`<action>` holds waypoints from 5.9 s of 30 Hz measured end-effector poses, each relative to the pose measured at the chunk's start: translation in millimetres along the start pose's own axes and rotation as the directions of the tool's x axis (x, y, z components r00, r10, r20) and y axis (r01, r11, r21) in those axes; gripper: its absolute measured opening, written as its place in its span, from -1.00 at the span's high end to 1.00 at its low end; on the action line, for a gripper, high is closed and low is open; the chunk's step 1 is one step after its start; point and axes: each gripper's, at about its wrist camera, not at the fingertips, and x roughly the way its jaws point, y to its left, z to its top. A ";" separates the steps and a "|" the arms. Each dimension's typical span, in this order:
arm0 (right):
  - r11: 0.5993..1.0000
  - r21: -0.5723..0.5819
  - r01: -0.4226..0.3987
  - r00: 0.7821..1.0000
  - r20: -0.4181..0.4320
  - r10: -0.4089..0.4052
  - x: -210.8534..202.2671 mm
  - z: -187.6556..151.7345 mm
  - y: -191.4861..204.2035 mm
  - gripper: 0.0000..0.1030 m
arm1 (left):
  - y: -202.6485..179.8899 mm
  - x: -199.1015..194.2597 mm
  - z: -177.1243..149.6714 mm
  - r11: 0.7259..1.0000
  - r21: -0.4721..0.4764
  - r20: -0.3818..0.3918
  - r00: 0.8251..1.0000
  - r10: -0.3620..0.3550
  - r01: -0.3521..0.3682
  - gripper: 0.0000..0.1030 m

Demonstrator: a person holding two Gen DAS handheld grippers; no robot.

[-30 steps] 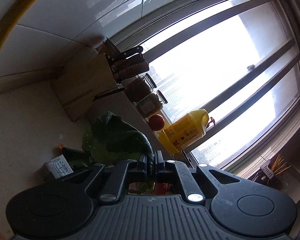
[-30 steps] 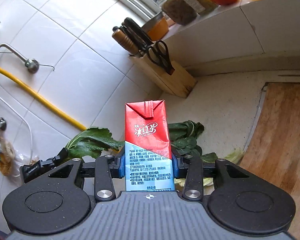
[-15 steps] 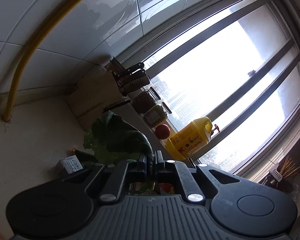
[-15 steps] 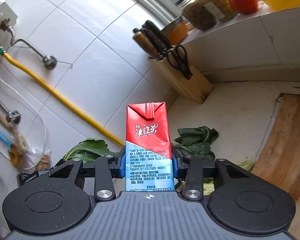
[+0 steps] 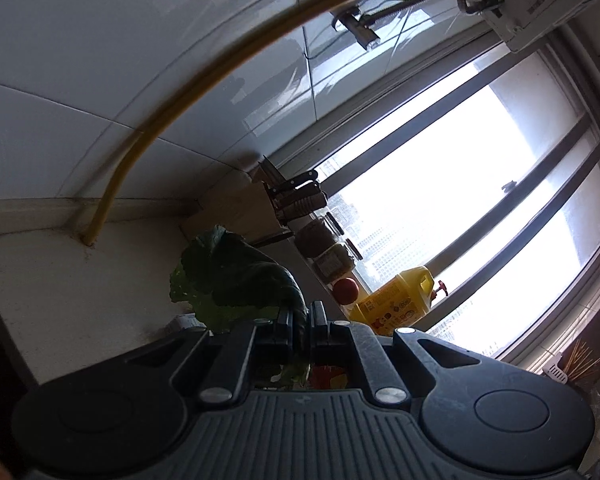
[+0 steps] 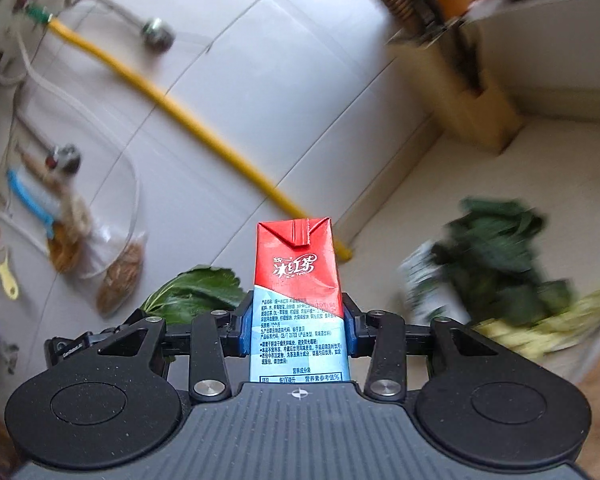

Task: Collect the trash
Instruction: 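Lift the juice carton and bok choy leaf with both tools off the counter, then lower both tools into the black bin and open them, then move both open tools back over the vegetables and milk carton, then lower the left tool onto the white milk carton and close it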

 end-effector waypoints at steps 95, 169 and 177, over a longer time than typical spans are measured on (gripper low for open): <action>0.906 -0.112 0.408 0.912 0.089 -0.400 -56.7 -51.2 -95.5 -0.62 | 14.3 273.6 -97.4 0.868 0.179 -0.301 0.814 0.497 -0.464 -0.36; 0.658 -0.580 0.480 0.741 -0.134 -0.658 58.2 -17.4 -122.4 -0.61 | 43.6 288.2 -100.7 0.634 0.679 -0.290 0.658 0.695 -0.371 0.03; 0.730 -0.505 0.460 0.731 -0.251 -0.635 50.1 -13.5 -109.2 0.26 | 46.5 270.6 -94.2 0.687 0.613 -0.335 0.660 0.673 -0.389 0.03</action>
